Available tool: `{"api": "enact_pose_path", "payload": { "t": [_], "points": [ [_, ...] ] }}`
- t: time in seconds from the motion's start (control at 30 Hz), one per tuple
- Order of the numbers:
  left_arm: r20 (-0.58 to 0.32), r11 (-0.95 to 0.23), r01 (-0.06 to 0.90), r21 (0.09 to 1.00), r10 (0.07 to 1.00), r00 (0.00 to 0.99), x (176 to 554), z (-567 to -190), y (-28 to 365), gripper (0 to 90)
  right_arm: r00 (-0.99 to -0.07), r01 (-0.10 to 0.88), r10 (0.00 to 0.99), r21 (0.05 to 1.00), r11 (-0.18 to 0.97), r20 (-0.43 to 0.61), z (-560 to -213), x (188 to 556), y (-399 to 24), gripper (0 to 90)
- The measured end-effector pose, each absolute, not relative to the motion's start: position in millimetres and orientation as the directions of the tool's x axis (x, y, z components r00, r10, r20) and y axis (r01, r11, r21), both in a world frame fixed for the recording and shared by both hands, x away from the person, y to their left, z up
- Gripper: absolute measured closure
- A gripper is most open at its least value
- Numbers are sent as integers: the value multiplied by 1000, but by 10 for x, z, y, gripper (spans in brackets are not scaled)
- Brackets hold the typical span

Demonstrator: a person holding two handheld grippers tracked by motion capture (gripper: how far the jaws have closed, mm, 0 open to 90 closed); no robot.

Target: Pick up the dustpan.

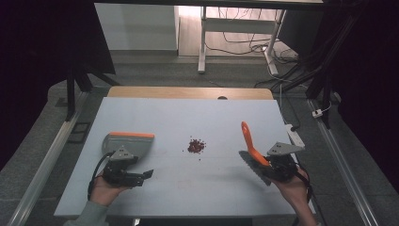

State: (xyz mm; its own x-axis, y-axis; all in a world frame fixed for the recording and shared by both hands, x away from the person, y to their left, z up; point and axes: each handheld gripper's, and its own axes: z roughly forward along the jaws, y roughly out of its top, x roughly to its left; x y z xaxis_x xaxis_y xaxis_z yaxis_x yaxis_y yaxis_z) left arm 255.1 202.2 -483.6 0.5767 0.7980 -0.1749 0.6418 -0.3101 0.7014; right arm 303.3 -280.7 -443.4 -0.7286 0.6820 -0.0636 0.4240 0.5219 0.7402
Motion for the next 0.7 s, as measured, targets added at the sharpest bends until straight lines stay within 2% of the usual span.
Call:
{"api": "enact_pose_path", "payload": {
  "t": [0.33, 0.7],
  "points": [
    [-208, -248, 686, 684, 835, 510, 2555, -4635, 2138, 199, -727, 430, 683, 733, 528, -65, -4452, 3046, -2734, 708],
    [-213, -190, 768, 612, 895, 391, 2631, -4613, 2333, 173, -729, 428, 681, 730, 532, -69, -4458, 3041, -2768, 708]
  ]
}}
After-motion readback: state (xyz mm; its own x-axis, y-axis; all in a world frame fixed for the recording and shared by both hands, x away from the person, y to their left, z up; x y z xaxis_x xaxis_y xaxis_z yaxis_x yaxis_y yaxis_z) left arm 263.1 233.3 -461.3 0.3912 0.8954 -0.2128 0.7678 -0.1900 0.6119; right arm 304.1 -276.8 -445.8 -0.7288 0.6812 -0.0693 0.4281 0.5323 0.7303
